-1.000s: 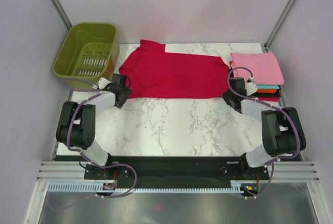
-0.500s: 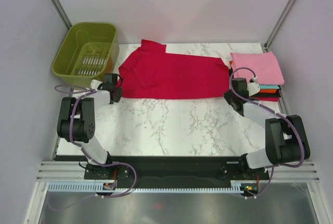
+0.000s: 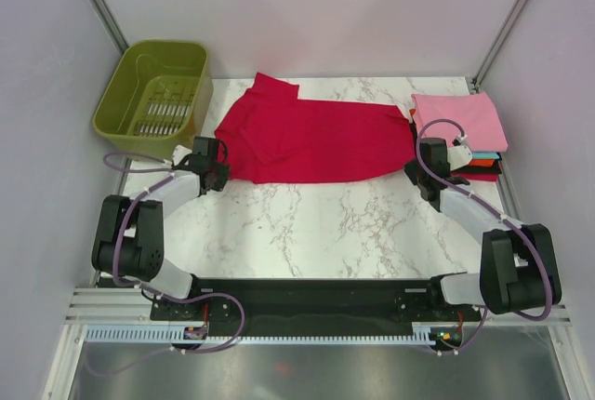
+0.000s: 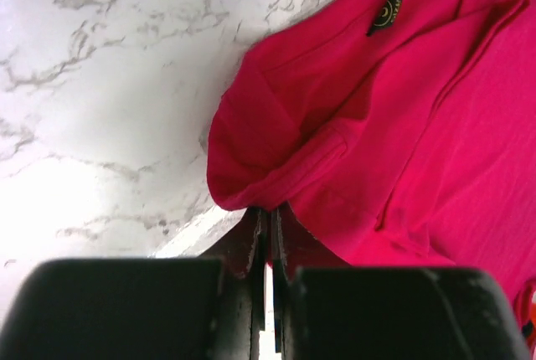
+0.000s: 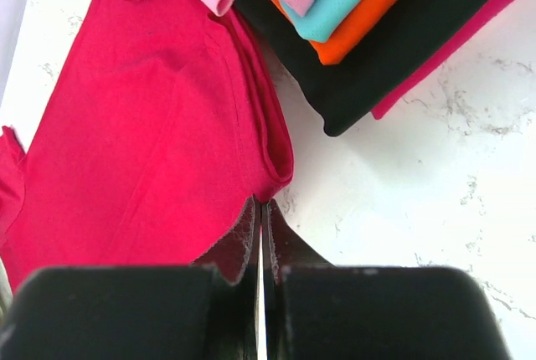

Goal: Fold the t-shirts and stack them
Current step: Fold the tshirt

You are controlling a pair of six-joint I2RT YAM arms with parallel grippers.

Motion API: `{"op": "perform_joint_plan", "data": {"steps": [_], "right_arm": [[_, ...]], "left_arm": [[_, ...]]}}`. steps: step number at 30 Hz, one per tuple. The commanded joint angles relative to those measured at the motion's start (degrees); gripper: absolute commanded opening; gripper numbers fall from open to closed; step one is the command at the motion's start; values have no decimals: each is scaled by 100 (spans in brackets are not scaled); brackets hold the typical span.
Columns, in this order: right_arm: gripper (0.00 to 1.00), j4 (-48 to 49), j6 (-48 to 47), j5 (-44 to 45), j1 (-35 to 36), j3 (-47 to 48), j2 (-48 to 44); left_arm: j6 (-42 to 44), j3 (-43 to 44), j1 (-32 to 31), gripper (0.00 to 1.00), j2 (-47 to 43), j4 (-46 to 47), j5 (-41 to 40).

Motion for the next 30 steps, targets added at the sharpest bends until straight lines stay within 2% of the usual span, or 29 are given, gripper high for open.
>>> {"op": "perform_joint_plan", "data": {"steps": [1,10,13,15,19,22,26,30], "right_arm": [[0,-108,9,86,-28,-24,8],[0,-204,-53,68,-89,-7,-27],[0,-502,-53,51,-89,405,166],[0,-975,-61,-37,-142,982,298],[0,-1513,-44,-266,-203,1829,106],[0,-1900,-79,-266,-212,2260,-175],[0,-2006,-79,-204,-204,1840,-693],[0,-1910,0,-336,-212,795,-896]], "left_arm": [[-151,-214,-15,2,-378,-361,69],[-309,-644,-15,2,-1879,-836,-994],[-318,-522,-15,2,-1838,-958,-1083],[-388,-147,-6,2,-1671,-1133,-943],[-494,909,-6,2,-1275,-2308,-495],[-389,1578,-23,2,-1458,-2803,-520],[15,1448,-32,2,-2082,-2997,-905],[130,587,-32,2,-2670,-3155,-907]]}}
